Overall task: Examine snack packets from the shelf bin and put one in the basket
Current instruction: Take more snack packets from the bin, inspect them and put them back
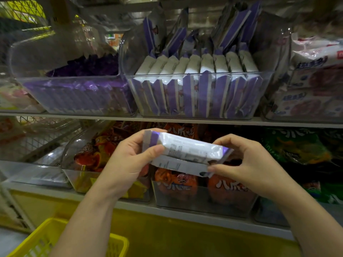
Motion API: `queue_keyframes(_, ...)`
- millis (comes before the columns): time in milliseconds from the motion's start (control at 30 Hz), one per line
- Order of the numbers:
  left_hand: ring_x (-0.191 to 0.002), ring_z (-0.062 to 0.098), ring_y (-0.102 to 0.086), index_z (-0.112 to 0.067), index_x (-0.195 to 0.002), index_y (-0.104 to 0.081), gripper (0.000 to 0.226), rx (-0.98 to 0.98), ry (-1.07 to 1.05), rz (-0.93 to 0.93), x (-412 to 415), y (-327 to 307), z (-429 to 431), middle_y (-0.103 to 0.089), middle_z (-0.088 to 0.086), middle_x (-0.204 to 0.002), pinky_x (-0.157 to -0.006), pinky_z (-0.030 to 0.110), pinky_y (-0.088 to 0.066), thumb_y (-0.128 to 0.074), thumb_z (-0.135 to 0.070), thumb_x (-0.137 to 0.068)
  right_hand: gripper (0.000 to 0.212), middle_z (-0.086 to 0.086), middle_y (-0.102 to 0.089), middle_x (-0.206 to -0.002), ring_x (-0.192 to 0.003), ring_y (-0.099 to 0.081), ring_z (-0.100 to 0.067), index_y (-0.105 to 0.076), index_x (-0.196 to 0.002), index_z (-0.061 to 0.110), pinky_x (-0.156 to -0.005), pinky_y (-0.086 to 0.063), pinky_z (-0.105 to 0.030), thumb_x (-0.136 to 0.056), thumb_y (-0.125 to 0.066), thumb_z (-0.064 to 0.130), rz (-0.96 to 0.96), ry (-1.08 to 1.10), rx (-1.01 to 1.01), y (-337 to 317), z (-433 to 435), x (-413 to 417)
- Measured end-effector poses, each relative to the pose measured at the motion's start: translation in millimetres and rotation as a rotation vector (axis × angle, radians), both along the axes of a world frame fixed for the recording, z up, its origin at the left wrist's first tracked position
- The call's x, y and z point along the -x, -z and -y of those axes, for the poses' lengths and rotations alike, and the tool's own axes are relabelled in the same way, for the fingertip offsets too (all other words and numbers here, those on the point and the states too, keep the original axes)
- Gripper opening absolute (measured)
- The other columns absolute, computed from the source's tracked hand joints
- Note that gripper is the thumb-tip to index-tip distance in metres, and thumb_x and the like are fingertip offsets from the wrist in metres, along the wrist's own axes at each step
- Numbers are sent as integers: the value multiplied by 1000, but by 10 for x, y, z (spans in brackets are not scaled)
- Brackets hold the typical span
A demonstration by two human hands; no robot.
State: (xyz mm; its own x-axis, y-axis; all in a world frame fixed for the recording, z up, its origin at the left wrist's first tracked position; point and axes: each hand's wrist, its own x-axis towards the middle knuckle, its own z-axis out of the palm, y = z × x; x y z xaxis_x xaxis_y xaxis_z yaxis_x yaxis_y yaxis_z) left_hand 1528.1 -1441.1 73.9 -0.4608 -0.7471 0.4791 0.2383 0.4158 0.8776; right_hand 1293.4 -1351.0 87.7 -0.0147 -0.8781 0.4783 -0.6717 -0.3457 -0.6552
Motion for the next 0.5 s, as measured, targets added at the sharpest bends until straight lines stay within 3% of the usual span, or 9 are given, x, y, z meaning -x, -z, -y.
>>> queue_keyframes(100,-84,4,-69,-34,-97,-75,43,-80,39,-74,-13,35,48,-74,-9,-92,-61,17,-53,-84,-55,-61,31,21,-71,-92,-84,-68,1,-67,-91,33,-77,-53,-15,-68,-84,23,75,-25,15,-3,4,-11)
queue_keyframes(200,-94,6,-69,-33,-101,-75,46,-115,34,-111,1,73,98,-75,-6,-100,-74,18,-54,-85,-54,-61,30,19,-73,-91,-85,-69,0,-68,-91,35,-76,-55,-18,-63,-80,36,152,-38,53,-12,-14,-67)
queue_keyframes(367,-99,7,-68,-34,-105,-74,47,-125,27,-136,27,100,120,-74,-5,-105,-79,18,-53,-83,-54,-64,35,10,-73,-89,-82,-70,-6,-64,-88,29,-74,-55,-17,-58,-76,44,302,-46,143,-33,-33,-114)
queue_keyframes(500,-102,12,-68,-32,-106,-73,34,-167,17,-196,101,111,90,-73,0,-110,-79,21,-54,-76,-45,-75,15,3,-74,-83,-76,-71,-9,-65,-75,28,-68,-57,-21,-72,-65,43,370,-60,145,-70,-55,-135)
